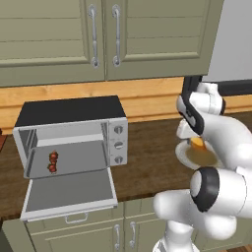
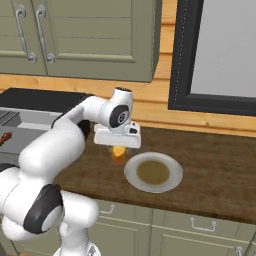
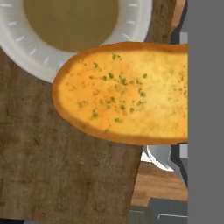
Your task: Pick up the kebab skewer and baguette bread, and place them inside the toaster oven. Close the toaster oven door and start by setting the timer.
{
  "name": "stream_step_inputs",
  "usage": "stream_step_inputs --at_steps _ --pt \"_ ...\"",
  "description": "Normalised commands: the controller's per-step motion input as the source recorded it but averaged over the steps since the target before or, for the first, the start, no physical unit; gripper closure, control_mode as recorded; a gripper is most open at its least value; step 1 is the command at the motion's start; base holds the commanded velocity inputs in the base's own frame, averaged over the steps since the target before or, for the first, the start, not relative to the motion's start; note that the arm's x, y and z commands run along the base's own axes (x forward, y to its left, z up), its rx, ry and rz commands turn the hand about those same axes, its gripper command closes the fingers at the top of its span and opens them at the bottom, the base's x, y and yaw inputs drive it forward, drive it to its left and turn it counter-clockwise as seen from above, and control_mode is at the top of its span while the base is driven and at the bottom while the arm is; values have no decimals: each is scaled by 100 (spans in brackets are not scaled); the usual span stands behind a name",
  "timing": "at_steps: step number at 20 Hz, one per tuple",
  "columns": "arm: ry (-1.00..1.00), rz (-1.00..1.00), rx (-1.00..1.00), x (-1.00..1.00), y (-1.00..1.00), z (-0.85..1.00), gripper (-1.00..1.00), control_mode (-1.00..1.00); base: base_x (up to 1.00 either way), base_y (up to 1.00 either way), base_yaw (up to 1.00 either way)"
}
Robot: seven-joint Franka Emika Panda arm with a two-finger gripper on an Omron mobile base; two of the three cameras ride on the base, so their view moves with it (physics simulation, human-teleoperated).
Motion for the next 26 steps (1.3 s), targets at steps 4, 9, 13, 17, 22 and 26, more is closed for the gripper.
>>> stream_step_inputs --at_steps 4,9,13,17,22,26 --pt "0 -13 -2 -49 100 30 100 -100 0 0 0" --pt "-2 -13 -6 -19 100 24 100 -100 0 0 0" --pt "0 -16 -5 -10 100 1 100 -100 0 0 0" --pt "0 -16 0 0 100 0 100 -100 0 0 0" --pt "0 -13 0 0 100 10 100 -100 0 0 0" --pt "0 -7 0 4 100 2 100 -100 0 0 0"
